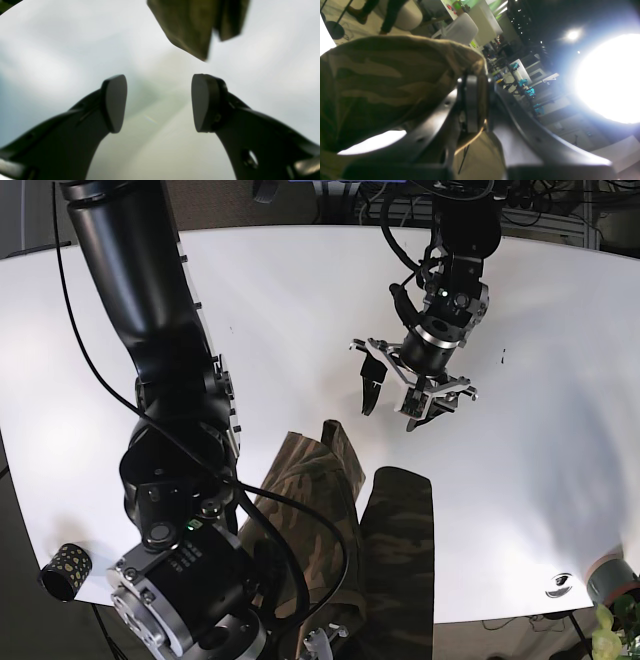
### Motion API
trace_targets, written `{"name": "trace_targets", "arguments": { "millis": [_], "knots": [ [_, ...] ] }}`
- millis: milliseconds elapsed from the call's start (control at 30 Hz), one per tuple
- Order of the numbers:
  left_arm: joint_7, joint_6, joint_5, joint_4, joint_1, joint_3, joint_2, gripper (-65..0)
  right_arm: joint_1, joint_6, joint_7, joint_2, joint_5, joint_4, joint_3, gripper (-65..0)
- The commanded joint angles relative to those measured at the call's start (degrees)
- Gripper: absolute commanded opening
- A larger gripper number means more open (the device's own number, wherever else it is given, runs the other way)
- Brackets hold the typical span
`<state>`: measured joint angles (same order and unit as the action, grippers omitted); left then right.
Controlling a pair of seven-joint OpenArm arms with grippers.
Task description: Fold the T-shirt properly
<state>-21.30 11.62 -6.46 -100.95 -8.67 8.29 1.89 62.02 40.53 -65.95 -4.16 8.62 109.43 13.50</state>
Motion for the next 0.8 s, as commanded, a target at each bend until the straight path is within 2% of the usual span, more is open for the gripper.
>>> {"name": "trace_targets", "arguments": {
  "millis": [0, 267, 533, 667, 700, 767],
  "knots": [
    [1.56, -0.06, 0.26, 1.65, 1.85, 0.36, 1.41, -27.1, 2.11, -0.53, 1.47, -0.19, 0.3, 0.51, -0.27, -65.0],
    [1.65, 0.21, 0.35, 8.51, 7.74, 0.8, 4.92, -27.1, 1.85, -0.53, 1.47, -0.28, 0.3, 0.51, -0.27, -65.0],
    [1.65, 0.21, 0.44, 15.1, 11.35, 6.69, 4.92, -27.8, 1.85, -0.53, 1.47, -0.28, 0.3, 0.51, -0.35, -65.0],
    [1.56, 0.21, 0.26, 15.28, 11.44, 6.69, 4.92, -43.1, 1.76, -0.53, 1.47, -0.19, 0.39, 0.51, -0.35, -65.0],
    [1.56, 0.21, 0.17, 15.28, 11.52, 6.69, 4.92, -50.0, 1.76, -0.53, 1.47, -0.1, 0.39, 0.51, -0.44, -65.0],
    [1.3, 0.3, 0.17, 15.36, 11.52, 6.69, 4.83, -56.5, 1.67, -0.53, 1.47, -0.1, 0.39, 0.42, -1.5, -65.0]
  ]
}}
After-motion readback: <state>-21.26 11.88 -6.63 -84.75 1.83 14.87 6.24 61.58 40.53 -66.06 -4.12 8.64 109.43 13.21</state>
